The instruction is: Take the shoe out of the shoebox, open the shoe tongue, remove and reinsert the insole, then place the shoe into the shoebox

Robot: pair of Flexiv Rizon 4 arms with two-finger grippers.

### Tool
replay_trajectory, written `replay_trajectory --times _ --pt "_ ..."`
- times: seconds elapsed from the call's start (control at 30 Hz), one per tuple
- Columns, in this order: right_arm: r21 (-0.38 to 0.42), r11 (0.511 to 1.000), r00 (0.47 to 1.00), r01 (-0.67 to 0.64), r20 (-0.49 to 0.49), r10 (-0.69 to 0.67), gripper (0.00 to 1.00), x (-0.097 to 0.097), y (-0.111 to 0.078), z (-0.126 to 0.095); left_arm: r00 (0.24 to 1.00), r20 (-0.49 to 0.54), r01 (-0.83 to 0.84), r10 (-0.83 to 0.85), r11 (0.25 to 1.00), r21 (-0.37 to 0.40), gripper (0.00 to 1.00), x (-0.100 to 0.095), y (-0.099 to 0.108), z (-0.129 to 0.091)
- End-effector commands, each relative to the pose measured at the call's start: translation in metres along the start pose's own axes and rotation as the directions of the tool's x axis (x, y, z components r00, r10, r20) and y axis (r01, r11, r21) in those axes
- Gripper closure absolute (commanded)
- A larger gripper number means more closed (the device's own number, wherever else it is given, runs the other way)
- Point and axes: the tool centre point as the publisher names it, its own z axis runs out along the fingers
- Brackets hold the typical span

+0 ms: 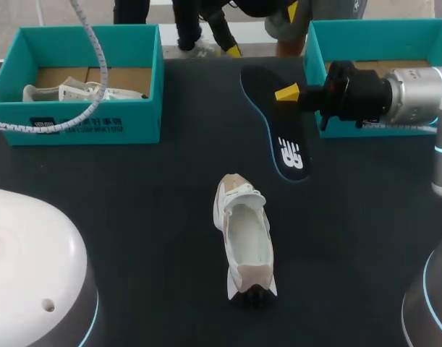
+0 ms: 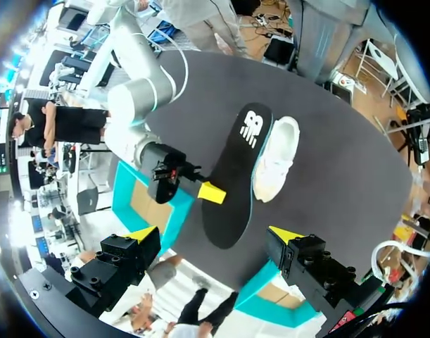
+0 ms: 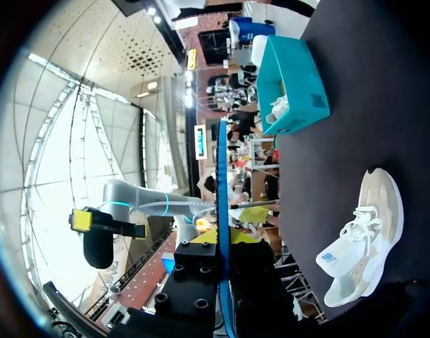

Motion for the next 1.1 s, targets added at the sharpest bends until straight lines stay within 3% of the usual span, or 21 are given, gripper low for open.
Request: replay_trajectory --times 0.03,0.17,0.47,0.67,0.73,1.1 --pt "-0.006 1.0 0.998 -0.029 -0.058 0.029 1.0 0.001 0.005 -0.003 0.977 0.214 -0.023 0.01 0.998 0.059 0.0 0.011 0.007 0.013" --pt "0.021 0.999 0.995 -0.026 -0.099 0.028 1.0 0.009 0.01 -0.004 0.937 0.349 -0.063 0.026 0.993 0.095 0.0 0.01 0.009 0.021" --pt "0.038 0.999 0.996 -0.004 -0.085 0.007 1.0 0.016 0.018 -0.007 0.832 0.547 -0.139 0.093 0.989 0.042 0.0 0.021 0.017 0.026" --pt "0.01 1.0 0.997 -0.001 -0.083 0.001 1.0 0.021 0.02 -0.017 0.744 0.666 -0.106 0.05 0.993 0.043 0.0 0.028 0.017 0.03" --pt "0.005 1.0 0.997 0.002 -0.082 -0.002 1.0 0.021 0.02 -0.019 0.761 0.649 -0.06 -0.002 0.995 0.074 0.0 0.029 0.017 0.037" --pt "0.026 1.0 0.993 -0.004 -0.115 0.007 1.0 0.028 0.017 -0.014 0.761 0.649 -0.06 -0.002 0.995 0.074 0.0 0.029 0.017 0.037"
